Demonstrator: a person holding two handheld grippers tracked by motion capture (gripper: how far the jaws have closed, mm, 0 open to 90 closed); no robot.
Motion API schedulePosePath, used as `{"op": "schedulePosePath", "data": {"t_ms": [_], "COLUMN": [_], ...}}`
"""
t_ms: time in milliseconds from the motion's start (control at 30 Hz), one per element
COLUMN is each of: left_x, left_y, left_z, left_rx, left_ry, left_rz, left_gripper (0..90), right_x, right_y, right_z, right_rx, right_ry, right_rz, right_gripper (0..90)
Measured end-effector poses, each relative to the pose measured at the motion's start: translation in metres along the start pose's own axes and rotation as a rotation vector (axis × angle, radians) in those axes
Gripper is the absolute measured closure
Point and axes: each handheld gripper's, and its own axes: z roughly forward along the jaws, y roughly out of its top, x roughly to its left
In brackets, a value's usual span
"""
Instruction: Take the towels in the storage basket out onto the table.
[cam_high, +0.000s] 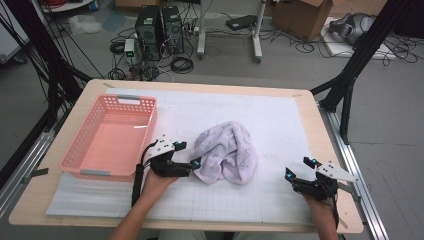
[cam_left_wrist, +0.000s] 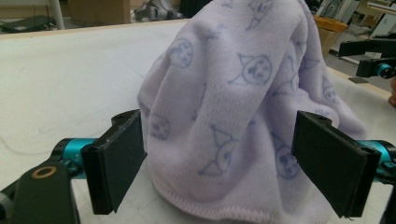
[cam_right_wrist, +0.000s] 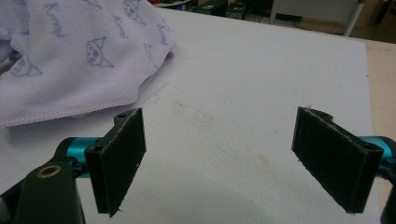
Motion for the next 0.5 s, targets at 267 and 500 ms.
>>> {"op": "schedulePosePath", "data": {"t_ms": [267,500], "left_x": [-0.003,-0.002], "left_y": [-0.007,-0.011], "left_z": [-0.008,-0.009], "left_rx": [-0.022,-0.016], "left_ry": [0.002,0.002], "left_rz": [-0.017,-0.022], "left_gripper": [18.6,18.6], "right_x": [0.000,0.000], "right_y": [0.000,0.001], "right_z": [0.000,0.001], "right_rx": [0.000,0.017], "right_ry": [-0.001,0.006], "right_rz": [0.000,-0.004], "right_gripper": [16.1,16.1]}}
